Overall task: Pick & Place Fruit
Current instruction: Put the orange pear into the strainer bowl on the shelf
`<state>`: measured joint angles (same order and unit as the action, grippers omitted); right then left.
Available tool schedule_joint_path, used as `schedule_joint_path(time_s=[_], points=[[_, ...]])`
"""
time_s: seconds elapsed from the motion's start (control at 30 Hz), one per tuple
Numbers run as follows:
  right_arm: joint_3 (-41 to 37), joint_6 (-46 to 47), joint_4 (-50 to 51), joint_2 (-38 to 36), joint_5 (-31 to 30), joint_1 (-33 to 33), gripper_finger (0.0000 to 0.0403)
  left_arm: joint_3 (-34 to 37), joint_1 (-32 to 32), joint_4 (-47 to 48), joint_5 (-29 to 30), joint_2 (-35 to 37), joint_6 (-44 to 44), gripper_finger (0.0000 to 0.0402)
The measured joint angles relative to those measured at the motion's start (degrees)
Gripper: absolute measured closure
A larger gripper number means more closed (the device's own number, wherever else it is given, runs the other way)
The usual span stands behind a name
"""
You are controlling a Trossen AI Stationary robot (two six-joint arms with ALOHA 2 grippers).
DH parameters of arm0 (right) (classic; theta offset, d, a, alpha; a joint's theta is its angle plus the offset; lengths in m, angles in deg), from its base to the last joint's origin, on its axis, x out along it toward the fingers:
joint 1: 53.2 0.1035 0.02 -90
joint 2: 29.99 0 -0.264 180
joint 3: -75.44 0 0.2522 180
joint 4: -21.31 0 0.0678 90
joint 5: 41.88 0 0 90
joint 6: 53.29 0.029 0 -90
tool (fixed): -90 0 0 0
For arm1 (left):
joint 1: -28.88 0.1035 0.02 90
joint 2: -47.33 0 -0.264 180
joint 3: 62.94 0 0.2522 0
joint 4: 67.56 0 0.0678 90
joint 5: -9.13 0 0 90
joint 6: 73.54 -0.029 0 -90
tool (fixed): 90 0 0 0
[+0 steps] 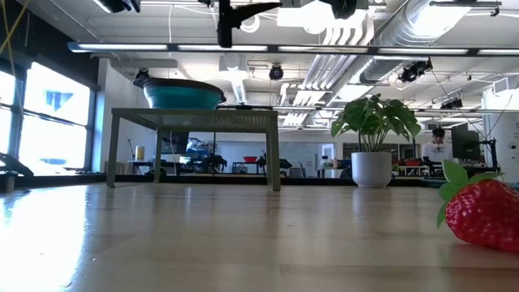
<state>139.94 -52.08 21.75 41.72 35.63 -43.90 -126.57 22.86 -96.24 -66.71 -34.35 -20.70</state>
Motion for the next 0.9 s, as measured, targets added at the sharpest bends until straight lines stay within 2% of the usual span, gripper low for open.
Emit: schedule_joint_path(time_s=[0.27, 0.5, 0.9], points=[[0.0, 0.0, 0.8, 0.0, -0.9, 0.0, 0.029, -3.8, 0.0, 1.0, -1.6, -2.5, -1.5, 0.0122], [0.0, 0.0, 0.9, 0.0, -0.8, 0.0, 0.0288, -3.8, -0.9, 3.5, -0.8, -2.6, -0.4, 0.0122], [0.0, 0.0, 0.7, 0.0, -0.9, 0.0, 0.0289, -3.8, -1.2, 2.6, -0.3, -4.2, 1.2, 0.0122]])
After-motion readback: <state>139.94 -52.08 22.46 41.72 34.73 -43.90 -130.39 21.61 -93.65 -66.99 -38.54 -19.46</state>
